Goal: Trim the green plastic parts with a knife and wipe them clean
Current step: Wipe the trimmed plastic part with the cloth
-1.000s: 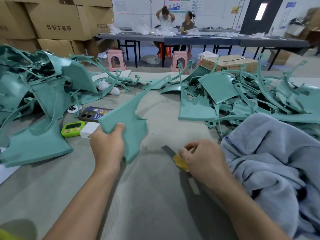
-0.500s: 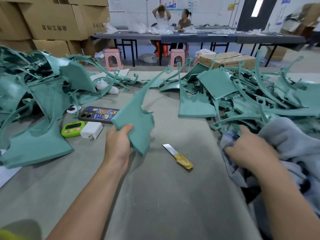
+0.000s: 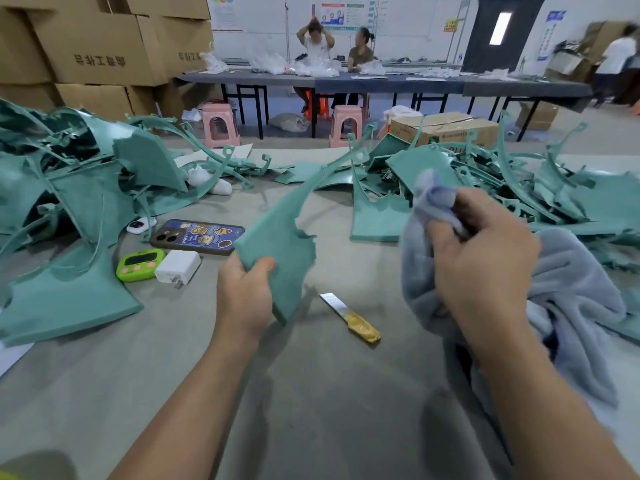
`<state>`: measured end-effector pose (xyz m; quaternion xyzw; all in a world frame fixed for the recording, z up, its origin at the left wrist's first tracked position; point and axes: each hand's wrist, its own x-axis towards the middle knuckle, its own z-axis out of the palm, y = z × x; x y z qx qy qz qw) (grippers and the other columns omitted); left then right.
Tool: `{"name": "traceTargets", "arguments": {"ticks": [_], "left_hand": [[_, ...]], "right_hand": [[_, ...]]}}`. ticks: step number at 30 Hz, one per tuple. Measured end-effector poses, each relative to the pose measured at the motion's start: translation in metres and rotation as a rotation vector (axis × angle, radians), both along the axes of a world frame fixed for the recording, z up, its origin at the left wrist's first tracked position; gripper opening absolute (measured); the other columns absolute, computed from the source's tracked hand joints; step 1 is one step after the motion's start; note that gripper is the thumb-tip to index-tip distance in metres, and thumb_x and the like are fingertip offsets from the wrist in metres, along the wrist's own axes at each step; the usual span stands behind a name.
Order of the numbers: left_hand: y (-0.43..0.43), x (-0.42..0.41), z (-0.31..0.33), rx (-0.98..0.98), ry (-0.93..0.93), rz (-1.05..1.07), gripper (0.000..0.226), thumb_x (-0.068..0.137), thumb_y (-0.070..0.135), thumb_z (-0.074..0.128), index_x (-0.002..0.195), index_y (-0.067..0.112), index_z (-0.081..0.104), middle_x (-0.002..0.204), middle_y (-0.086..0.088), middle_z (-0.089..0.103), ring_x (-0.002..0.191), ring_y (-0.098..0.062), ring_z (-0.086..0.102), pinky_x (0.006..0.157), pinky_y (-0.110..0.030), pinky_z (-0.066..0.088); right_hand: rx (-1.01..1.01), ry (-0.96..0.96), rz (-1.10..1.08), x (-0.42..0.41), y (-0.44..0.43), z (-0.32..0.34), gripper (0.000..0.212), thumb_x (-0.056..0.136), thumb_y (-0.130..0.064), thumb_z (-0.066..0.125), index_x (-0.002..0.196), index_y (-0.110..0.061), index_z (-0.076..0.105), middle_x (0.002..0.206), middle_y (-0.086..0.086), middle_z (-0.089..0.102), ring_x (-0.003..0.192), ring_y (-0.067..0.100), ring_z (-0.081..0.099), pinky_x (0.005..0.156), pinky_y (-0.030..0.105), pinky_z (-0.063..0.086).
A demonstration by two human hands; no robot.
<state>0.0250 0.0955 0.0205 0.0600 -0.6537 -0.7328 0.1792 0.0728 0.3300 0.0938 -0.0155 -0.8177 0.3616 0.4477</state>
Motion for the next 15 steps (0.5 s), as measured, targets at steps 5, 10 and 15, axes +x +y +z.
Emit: {"name": "traceTargets", "arguments": {"ticks": [5, 10, 15], "left_hand": [[0.002, 0.007, 0.002, 0.034, 0.065, -0.022, 0.046, 0.076, 0.022, 0.056, 0.114, 0.042, 0.071, 0.103, 0.008, 0.076, 0.092, -0.016, 0.071, 0.074, -0.032, 0.058], [0.018, 0.011, -0.002, 0.171, 0.050, -0.092, 0.029, 0.088, 0.031, 0.056, 0.104, 0.023, 0.078, 0.098, 0.000, 0.078, 0.092, -0.019, 0.072, 0.074, -0.027, 0.058], [0.019, 0.008, -0.002, 0.304, -0.023, -0.061, 0.032, 0.086, 0.041, 0.057, 0.075, 0.019, 0.077, 0.081, -0.007, 0.072, 0.082, -0.026, 0.067, 0.077, -0.042, 0.053]], "right_hand": [[-0.307, 0.007, 0.234, -0.016, -0.068, -0.002, 0.021, 0.090, -0.013, 0.069, 0.093, -0.029, 0.057, 0.075, -0.025, 0.066, 0.062, -0.005, 0.060, 0.052, 0.006, 0.039], [-0.245, -0.224, 0.371, -0.020, -0.108, -0.061, 0.014, 0.093, -0.010, 0.064, 0.097, -0.021, 0.072, 0.085, -0.009, 0.069, 0.078, 0.011, 0.059, 0.073, 0.022, 0.044], [-0.090, -0.203, 0.640, -0.014, -0.112, -0.074, 0.018, 0.091, -0.012, 0.067, 0.105, -0.019, 0.078, 0.106, -0.010, 0.069, 0.101, 0.005, 0.065, 0.092, 0.020, 0.049]]}}
